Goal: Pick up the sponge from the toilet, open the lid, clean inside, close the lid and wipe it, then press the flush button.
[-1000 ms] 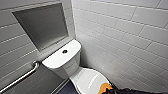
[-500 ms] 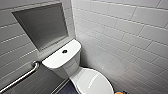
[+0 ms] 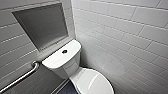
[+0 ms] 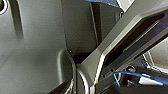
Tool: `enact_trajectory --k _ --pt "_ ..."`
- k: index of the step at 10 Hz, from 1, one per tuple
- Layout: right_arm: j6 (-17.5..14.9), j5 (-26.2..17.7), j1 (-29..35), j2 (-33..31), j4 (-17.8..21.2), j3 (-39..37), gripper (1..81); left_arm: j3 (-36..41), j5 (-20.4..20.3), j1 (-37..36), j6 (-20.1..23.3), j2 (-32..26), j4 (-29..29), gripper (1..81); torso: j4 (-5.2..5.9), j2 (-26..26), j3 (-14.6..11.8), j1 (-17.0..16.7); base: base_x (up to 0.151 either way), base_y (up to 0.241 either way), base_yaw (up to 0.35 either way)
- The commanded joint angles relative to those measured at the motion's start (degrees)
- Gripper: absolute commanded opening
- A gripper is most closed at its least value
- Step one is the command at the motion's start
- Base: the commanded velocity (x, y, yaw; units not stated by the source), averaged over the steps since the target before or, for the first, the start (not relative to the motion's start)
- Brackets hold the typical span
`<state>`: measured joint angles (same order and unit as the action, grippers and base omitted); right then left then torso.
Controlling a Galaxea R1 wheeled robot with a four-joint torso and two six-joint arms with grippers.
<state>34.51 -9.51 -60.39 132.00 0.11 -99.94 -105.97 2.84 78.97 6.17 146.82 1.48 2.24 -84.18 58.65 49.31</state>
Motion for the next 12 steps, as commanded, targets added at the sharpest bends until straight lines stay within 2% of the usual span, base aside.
enact_trajectory --k 1,5,6,9,10,12 --pt "-2.3 5.3 -8.8 -2.6 -6.3 -1.3 1.0 6.6 6.5 -5.9 -0.2 -5.2 -3.6 81.1 0.00 -5.7 0.0 3.7 0.000 0.000 0.000" --pt "-2.2 13.9 -20.3 -3.0 -11.1 -3.5 1.0 6.9 7.6 -11.2 -0.2 -6.9 -9.8 81.1 0.00 -13.3 0.0 8.4 0.000 0.000 0.000" --pt "-2.3 16.0 -22.7 -3.3 -11.3 -3.8 1.0 6.7 7.5 -11.9 -0.3 -7.0 -12.0 81.1 0.00 -9.7 0.0 6.1 0.000 0.000 0.000" --pt "-2.2 21.0 -28.7 -3.1 -14.4 -4.8 1.0 6.0 7.5 -17.0 -0.3 -7.3 -18.2 81.1 0.00 -12.3 0.0 7.5 0.000 0.000 0.000" --pt "-2.2 21.3 -30.4 -2.3 -15.5 -4.9 1.0 6.0 7.6 -18.7 -0.2 -7.2 -19.9 81.1 0.00 -12.2 0.0 7.5 0.000 0.000 0.000" --pt "-2.3 22.0 -32.2 0.6 -17.9 -6.6 1.0 6.3 7.9 -22.0 -0.3 -6.5 -22.8 81.1 -5.44 -12.2 0.0 7.5 0.000 0.000 0.000"
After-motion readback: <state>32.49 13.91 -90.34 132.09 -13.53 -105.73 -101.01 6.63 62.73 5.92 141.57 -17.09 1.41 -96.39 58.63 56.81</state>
